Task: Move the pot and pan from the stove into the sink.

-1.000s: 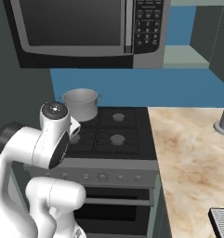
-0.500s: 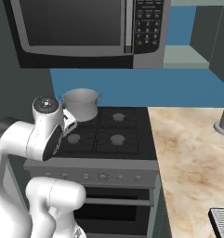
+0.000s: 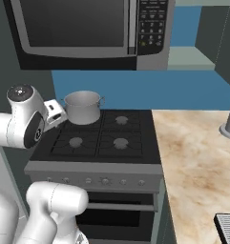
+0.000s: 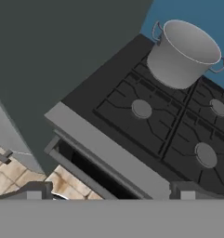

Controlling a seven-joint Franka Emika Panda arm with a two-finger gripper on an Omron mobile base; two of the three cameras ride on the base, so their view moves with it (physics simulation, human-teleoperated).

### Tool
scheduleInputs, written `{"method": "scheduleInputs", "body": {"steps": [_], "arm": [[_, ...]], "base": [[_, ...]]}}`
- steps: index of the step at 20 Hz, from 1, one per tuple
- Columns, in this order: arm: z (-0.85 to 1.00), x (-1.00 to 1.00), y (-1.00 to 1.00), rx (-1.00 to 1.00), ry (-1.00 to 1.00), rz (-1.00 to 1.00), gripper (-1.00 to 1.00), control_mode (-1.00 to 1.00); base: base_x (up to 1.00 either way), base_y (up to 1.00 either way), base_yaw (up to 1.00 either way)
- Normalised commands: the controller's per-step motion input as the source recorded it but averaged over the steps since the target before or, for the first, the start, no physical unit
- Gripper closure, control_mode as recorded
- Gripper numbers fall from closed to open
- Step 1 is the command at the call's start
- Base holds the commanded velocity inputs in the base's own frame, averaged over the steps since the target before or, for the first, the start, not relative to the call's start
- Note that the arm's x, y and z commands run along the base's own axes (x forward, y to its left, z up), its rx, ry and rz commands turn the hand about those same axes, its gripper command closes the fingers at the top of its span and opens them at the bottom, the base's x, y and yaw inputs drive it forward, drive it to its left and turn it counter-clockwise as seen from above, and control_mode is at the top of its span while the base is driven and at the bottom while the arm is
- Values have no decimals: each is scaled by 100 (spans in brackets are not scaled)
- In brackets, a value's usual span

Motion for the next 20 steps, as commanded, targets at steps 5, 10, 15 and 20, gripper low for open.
{"method": "scheduleInputs", "body": {"steps": [5,10,15,20], "arm": [[17,32,13,0,4,-5,-100,-100],[18,18,-1,1,0,-16,-100,-100],[13,2,-11,3,0,-29,-100,-100],[1,7,-8,6,-1,-34,-100,-100]], "base": [[0,0,0],[0,0,0],[0,0,0],[0,0,0]]}}
